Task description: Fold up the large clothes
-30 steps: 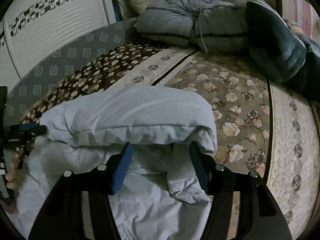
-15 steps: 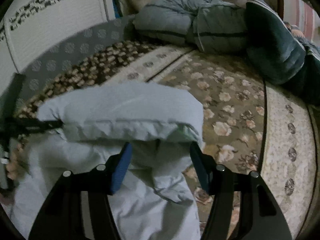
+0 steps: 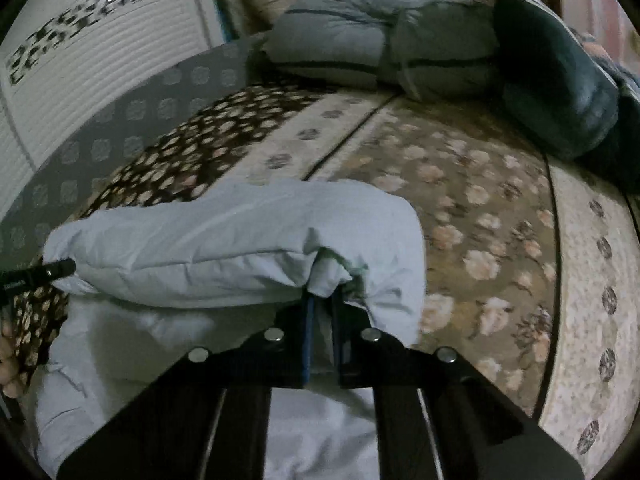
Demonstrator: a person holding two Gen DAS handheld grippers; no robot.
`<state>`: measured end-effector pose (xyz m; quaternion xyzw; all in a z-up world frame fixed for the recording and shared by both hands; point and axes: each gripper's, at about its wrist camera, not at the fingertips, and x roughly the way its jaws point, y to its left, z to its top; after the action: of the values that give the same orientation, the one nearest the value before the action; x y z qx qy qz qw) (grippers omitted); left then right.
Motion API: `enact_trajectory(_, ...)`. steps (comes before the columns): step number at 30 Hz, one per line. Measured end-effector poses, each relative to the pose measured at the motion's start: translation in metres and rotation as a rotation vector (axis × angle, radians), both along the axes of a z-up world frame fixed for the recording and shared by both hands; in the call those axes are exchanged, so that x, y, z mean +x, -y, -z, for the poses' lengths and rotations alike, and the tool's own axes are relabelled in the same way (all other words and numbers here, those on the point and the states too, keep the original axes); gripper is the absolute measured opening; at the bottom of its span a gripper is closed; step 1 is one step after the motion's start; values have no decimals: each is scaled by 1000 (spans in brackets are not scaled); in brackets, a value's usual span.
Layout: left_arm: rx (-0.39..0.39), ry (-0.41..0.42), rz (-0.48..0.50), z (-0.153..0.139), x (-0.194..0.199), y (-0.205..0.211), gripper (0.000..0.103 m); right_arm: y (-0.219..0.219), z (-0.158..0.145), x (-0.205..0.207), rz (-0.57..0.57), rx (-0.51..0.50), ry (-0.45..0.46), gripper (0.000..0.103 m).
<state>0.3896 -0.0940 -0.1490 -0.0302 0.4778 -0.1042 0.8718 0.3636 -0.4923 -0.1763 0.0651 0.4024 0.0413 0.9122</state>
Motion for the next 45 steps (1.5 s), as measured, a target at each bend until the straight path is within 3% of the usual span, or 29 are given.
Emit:
enact_trajectory(5, -5, 10, -70, -12, -24, -59, 12, -55, -11, -4, -90, 25, 31, 6)
enact_trajectory(9, -10, -64, -129, 13, -25, -98, 12, -98, 13, -2, -160, -48, -28, 6)
enact_trajectory(13, 5, -152, -121, 46, -19, -105, 12, -102, 47, -3, -161, -95, -133, 7)
enact_trajectory(17, 29, -169, -95, 49, -20, -105, 14, -93, 39, -19, -150, -83, -161, 9)
enact_trajectory(20, 22, -143, -91, 43, -21, -104, 21, -84, 17, -36, -157, -105, -133, 10)
enact_trajectory(23, 32, -104, -102, 33, -22, -107, 42, -75, -1, -36, -147, -115, -113, 10)
enact_trajectory(25, 41, -92, -115, 30, -20, -107, 70, -71, -14, -34, -133, -131, -80, 23)
enact_trajectory(27, 41, -82, -125, 27, -20, -111, 73, -65, -24, -31, -123, -109, -44, 55)
enact_trajectory(30, -6, -92, -117, 30, -13, -113, 77, -55, -30, -28, -91, -103, -15, 57)
enact_trajectory(34, -76, -113, -127, 41, 20, -107, 81, -44, -14, -16, -27, -125, -53, 59)
enact_trajectory(38, -44, -139, -129, 66, 34, -97, 84, -38, -9, 0, 50, -104, -25, 63)
enact_trajectory(40, -46, -136, -115, 77, 39, -91, 81, -34, -9, 10, 68, -66, -9, 63)
enact_trajectory(41, -48, -134, -108, 79, 39, -89, 74, -33, -8, 15, 75, -51, -10, 63)
enact_trajectory(45, 13, -115, -35, 72, 26, -69, 27, -24, 17, 39, 89, 88, -71, 62)
